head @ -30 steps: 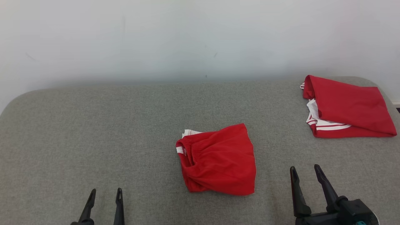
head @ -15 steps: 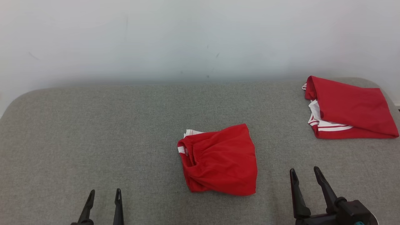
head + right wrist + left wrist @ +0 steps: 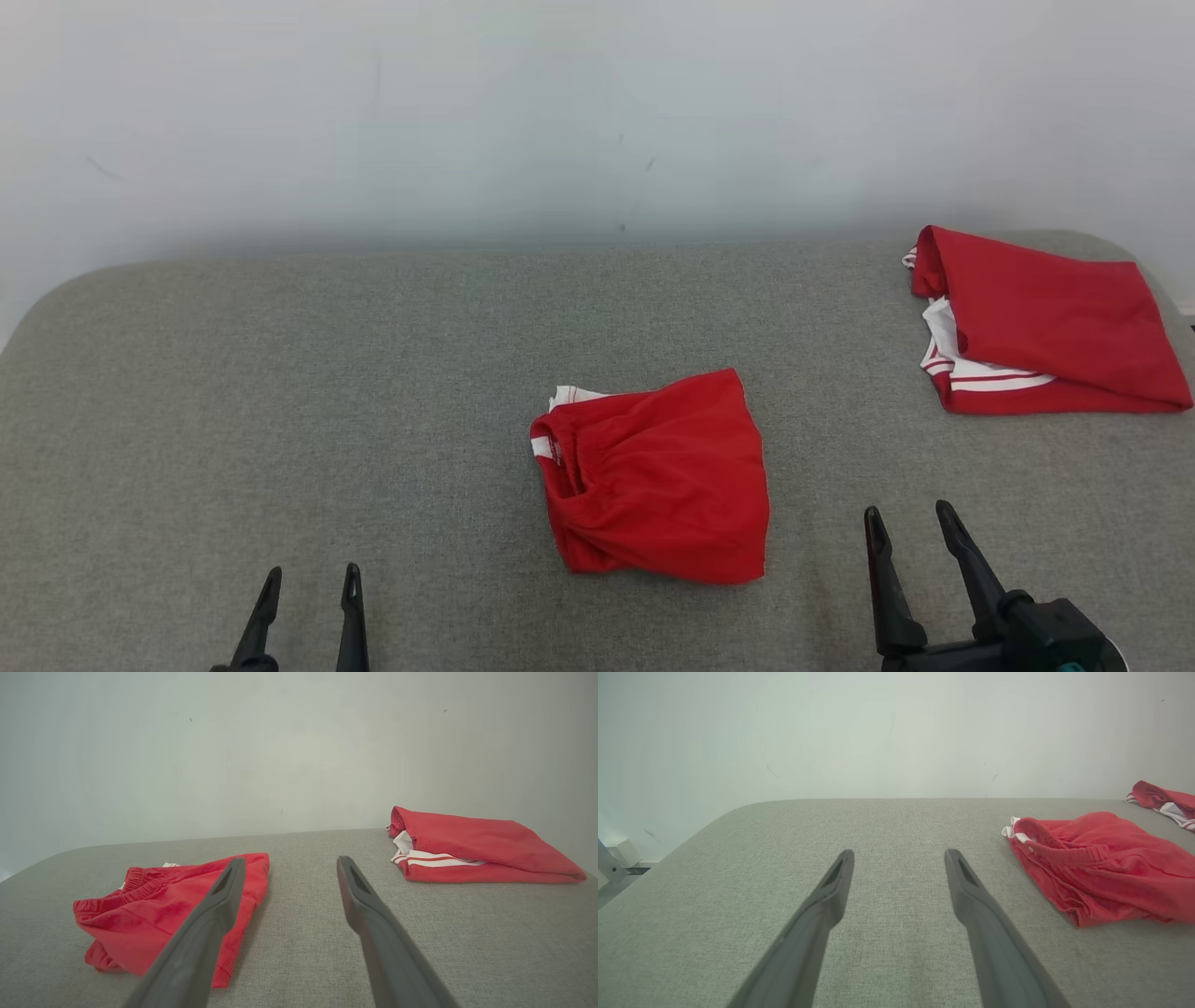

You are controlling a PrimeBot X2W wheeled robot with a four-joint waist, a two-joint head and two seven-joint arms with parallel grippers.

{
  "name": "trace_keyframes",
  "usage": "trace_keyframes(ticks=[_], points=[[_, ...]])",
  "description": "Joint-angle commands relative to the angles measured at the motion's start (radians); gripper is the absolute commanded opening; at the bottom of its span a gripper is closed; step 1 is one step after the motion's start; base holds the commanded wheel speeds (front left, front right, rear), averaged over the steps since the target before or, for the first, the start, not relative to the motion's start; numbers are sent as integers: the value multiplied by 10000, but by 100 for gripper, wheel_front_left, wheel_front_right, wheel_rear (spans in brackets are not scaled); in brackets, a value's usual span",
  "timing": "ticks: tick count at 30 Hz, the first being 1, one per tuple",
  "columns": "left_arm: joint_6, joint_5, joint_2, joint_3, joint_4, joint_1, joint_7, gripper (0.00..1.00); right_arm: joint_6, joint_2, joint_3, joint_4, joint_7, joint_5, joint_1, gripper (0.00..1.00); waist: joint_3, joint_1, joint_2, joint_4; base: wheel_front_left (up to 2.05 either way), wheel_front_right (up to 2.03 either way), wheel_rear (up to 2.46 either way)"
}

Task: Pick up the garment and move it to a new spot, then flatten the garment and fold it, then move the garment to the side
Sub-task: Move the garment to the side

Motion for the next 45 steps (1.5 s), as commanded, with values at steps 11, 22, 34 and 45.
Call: trace_keyframes(ticks=[11, 22, 34, 45], points=[[27, -65, -8, -48, 30, 45, -16, 100, -19, 28, 55, 173, -2, 70, -66, 100, -38, 0, 0, 71, 0, 0, 0], [46, -167, -8, -291, 105, -53, -16, 100, -21, 25, 380, 1225, -1, -272, -1152, 100, -3, 0, 0, 481, 0, 0, 0], [12, -366, -9, -730, 242, -507, -16, 100, -21, -157, -10, 6284, 14, -551, -4657, 100, 570, 0, 0, 1253, 0, 0, 0], [51, -399, -8, -806, 308, -648, -17, 100, -21, -107, -152, 9586, 422, -214, -5957, 100, 741, 0, 0, 1583, 0, 0, 0]])
